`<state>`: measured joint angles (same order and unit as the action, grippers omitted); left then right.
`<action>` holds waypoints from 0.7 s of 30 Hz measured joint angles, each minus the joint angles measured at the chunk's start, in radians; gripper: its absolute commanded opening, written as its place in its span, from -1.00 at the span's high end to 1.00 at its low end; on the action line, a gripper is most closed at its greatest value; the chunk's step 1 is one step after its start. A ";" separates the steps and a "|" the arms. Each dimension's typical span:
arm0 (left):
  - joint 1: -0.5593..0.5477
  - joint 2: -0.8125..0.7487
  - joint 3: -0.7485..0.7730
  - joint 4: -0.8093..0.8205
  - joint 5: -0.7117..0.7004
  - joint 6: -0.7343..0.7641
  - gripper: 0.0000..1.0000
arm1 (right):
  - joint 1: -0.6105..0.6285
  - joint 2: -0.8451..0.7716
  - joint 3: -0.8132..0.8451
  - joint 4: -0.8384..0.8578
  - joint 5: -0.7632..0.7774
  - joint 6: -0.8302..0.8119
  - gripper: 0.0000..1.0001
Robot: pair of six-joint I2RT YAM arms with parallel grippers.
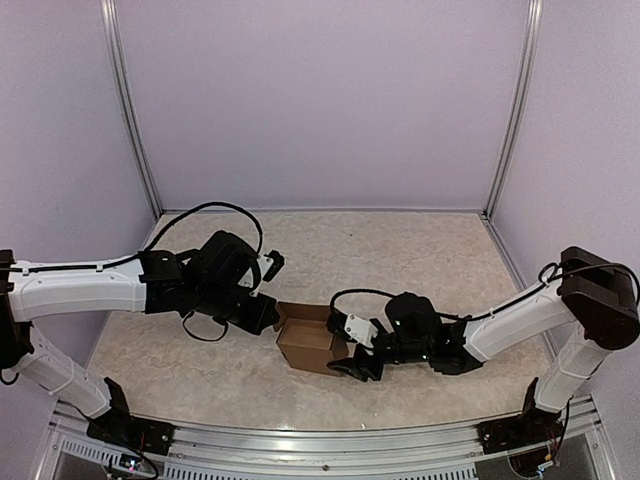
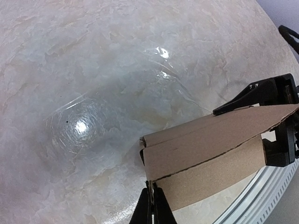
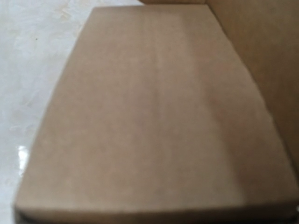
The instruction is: Fold the paper box
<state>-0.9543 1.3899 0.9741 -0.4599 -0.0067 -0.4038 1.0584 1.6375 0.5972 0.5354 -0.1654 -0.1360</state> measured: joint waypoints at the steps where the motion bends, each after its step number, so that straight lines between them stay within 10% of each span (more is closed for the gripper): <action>1: 0.000 0.000 0.000 0.001 0.000 -0.004 1.00 | 0.002 0.004 0.000 0.005 0.006 0.003 0.55; 21: 0.000 0.014 0.000 0.037 -0.002 -0.048 1.00 | 0.022 0.066 -0.005 0.095 0.079 0.042 0.56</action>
<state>-0.9546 1.4036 0.9737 -0.4232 -0.0082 -0.4519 1.0801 1.7039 0.5919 0.6308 -0.0864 -0.0937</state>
